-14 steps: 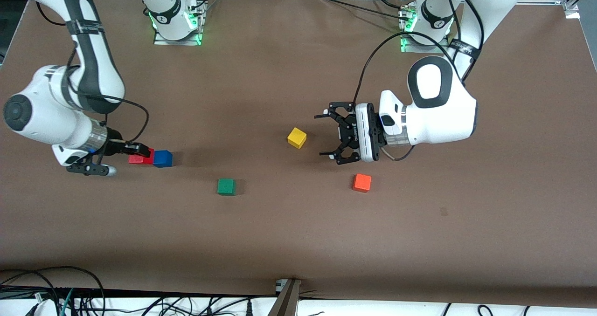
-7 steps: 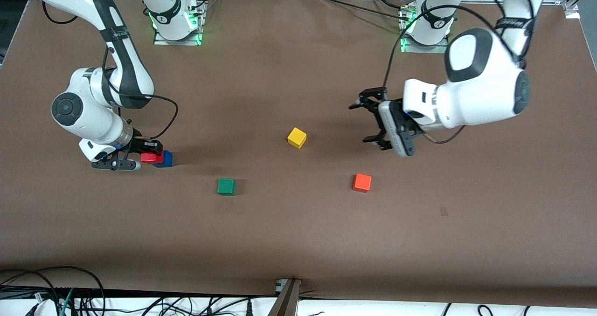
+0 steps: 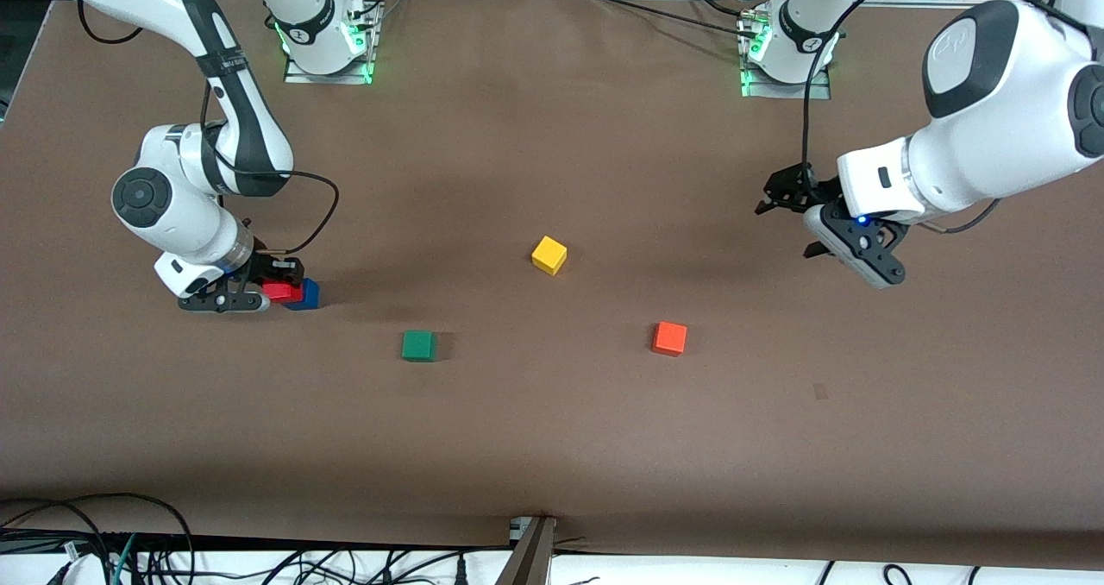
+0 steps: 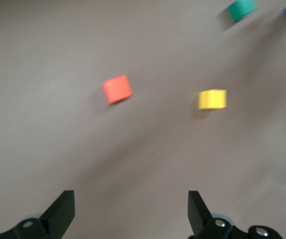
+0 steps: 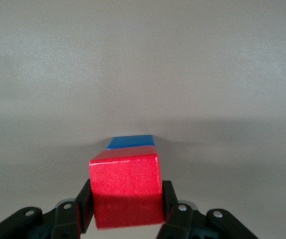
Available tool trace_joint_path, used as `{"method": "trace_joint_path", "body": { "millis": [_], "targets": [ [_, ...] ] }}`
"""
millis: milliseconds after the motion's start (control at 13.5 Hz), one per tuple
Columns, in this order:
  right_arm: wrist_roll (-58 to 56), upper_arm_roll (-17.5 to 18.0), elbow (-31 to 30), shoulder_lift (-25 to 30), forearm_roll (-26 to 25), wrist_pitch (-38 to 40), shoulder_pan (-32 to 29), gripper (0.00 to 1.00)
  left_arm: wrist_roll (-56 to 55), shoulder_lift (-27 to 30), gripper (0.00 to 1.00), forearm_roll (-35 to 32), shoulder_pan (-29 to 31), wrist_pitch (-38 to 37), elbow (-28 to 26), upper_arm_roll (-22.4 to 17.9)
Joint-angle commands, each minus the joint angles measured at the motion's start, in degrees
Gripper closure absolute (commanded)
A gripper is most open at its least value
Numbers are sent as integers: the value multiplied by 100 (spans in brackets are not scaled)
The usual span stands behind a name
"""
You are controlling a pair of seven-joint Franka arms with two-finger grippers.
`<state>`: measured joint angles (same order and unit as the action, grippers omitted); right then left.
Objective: Pass red block to right arm, stack on blue
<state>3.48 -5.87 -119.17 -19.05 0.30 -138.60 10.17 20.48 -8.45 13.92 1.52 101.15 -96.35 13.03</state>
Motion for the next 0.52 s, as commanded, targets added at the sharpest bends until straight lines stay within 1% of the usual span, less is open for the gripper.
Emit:
{"method": "trace_joint_path", "body": {
  "millis": [0,148,443],
  "targets": [
    [30,24,-150,60,-101,-193,-6,100,-587,326,0,-870,-3,-130,-138,-133],
    [30,24,-238,25,-101,-342,-6,100,-895,440,0,-1032,32,-139,-33,-475],
    [48,24,-282,-11,-92,-474,-6,100,-1413,484,0,-1199,76,-227,300,-933]
  ]
}}
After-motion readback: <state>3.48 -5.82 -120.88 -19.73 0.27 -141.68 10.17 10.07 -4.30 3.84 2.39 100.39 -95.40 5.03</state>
